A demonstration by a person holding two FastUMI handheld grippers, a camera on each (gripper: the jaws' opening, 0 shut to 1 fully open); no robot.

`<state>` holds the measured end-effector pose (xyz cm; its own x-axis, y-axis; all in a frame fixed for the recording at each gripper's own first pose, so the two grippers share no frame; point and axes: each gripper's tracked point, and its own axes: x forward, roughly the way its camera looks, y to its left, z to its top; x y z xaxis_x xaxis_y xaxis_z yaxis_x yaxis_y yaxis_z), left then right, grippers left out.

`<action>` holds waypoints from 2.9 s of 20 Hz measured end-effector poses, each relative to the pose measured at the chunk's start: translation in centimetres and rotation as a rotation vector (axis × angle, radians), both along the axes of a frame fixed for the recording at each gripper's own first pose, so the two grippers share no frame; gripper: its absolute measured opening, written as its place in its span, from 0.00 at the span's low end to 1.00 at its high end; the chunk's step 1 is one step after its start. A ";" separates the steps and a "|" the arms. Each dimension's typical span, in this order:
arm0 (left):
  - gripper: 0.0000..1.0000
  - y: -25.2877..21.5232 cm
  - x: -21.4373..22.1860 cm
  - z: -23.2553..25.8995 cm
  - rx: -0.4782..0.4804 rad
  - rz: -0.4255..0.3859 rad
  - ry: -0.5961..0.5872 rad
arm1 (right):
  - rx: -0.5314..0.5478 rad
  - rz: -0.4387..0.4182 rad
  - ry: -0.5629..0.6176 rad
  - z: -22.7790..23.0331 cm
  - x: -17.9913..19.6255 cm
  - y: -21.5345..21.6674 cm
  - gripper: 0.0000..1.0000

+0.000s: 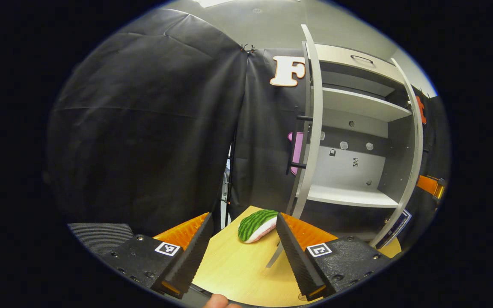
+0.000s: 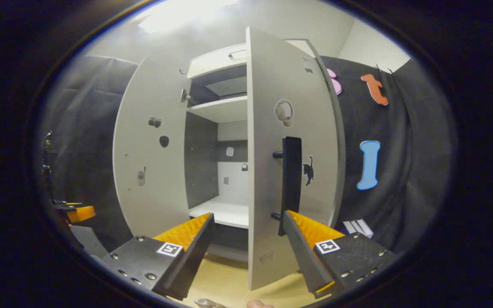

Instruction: Grasp the bottle in the cabinet with the left hand and place it on the coaster, then close the right door with the right hand and the left door with the left hand.

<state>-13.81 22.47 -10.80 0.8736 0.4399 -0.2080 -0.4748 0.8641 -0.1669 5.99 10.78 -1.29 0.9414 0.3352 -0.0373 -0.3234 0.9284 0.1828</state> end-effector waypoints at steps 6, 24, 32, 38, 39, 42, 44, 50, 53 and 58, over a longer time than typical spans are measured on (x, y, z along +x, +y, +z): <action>0.92 0.0 0.2 0.2 0.016 -0.010 0.002 | 0.011 0.009 0.008 0.0 -0.3 0.7 0.97; 0.87 0.2 4.0 0.7 0.006 -0.064 -0.023 | -0.030 -0.088 0.024 -1.1 -1.6 -2.4 0.97; 0.87 0.4 7.7 -0.1 0.017 -0.129 -0.008 | -0.046 -0.211 0.048 -2.4 -2.3 -5.7 0.97; 0.87 0.4 10.1 -1.0 0.011 -0.168 0.012 | -0.034 -0.290 0.076 -3.5 -2.8 -6.7 0.97; 0.87 0.7 10.2 -1.2 0.016 -0.160 0.024 | -0.033 -0.298 0.085 -3.8 -3.2 -6.6 0.97; 0.91 0.8 10.7 -1.5 0.046 -0.180 0.032 | -0.033 -0.324 0.104 -4.3 -3.6 -7.1 0.97; 0.88 0.6 10.8 -1.6 0.034 -0.192 0.021 | -0.040 -0.339 0.113 -4.7 -4.0 -7.6 0.97; 0.87 -2.0 11.4 -1.4 0.021 -0.255 0.011 | -0.049 -0.323 0.118 -4.6 -3.5 -7.8 0.97; 0.87 -4.3 12.0 -1.1 0.031 -0.307 0.007 | -0.055 -0.314 0.108 -4.4 -3.5 -7.9 0.97; 0.86 -7.6 13.2 -1.0 0.022 -0.381 0.001 | -0.070 -0.341 0.111 -4.8 -4.2 -9.5 0.97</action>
